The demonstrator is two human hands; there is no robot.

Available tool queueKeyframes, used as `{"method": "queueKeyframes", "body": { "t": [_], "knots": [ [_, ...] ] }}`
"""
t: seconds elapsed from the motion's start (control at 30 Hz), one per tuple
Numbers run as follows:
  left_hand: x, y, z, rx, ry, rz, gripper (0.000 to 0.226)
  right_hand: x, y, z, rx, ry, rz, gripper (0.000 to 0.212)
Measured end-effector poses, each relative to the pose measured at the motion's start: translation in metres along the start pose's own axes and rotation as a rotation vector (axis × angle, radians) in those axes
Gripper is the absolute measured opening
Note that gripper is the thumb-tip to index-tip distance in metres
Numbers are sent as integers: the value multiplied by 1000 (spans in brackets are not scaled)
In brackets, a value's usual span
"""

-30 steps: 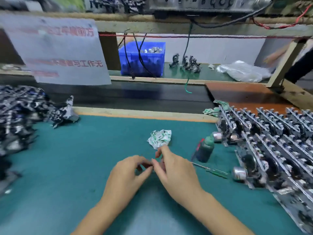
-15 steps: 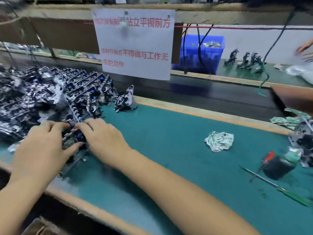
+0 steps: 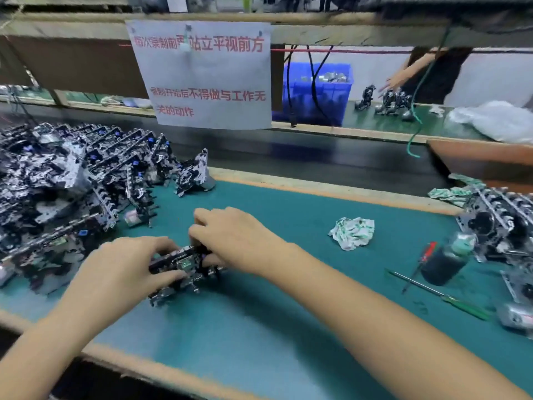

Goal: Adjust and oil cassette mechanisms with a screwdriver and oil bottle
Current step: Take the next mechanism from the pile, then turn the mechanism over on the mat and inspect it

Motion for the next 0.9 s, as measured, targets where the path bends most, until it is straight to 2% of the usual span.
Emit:
{"method": "queueKeyframes", "body": {
  "t": [0.13, 0.23, 0.33, 0.4, 0.47, 0.57, 0.63, 0.73, 0.8, 0.9],
  "knots": [
    [-4, -11, 100, -252, 131, 56, 28, 15, 89, 48, -208, -47, -36, 26],
    [-4, -10, 170, -462, 197, 158, 29, 29, 155, 73, -349, -21, -30, 24],
    [-8, 0, 231, -663, 215, 271, 35, 44, 216, 84, -463, 75, 47, 32],
    [-16, 10, 265, -774, 222, 363, 30, 47, 254, 85, -512, 157, 111, 34],
    [-26, 20, 289, -873, 247, 451, 22, 47, 287, 80, -565, 230, 184, 27],
    [-46, 31, 303, -988, 339, 471, 31, 42, 318, 70, -599, 250, 276, 5],
    [-61, 35, 303, -1034, 384, 427, 39, 33, 329, 65, -571, 217, 264, 6],
    [-80, 26, 298, -993, 430, 238, 72, 18, 342, 62, -562, 114, 215, 30],
    [-90, 10, 289, -874, 536, 63, 96, 21, 349, 65, -602, 34, 297, 33],
    [-104, -4, 280, -715, 728, -194, 112, 29, 359, 77, -724, -86, 464, 31]
  ]
}}
Point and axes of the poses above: each hand's wrist, its own y-axis away from the middle knuckle, its own x-axis out of the back of the hand, z = x × y, the point moved 9 cm from there along -y, towards the middle knuckle, and after that the axes turned 3 degrees about -z, right-handed, at the moved point
